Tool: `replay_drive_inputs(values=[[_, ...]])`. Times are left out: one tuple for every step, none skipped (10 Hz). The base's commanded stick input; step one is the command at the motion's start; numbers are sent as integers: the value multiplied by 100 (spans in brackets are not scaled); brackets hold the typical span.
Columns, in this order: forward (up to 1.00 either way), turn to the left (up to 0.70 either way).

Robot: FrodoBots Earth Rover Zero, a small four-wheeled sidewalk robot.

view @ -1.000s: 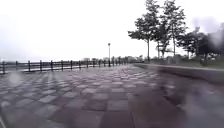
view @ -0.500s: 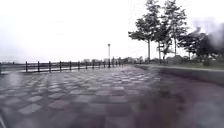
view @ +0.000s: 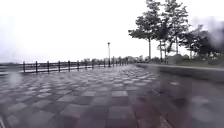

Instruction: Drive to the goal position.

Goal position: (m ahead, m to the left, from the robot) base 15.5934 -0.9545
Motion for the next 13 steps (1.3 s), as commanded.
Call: replay_drive_inputs(values=[[100,1],[100,1],[100,1],[100,1],[100,1],[100,1],[100,1],[100,1],[100,1],[100,1],[100,1],[100,3],[100,9]])
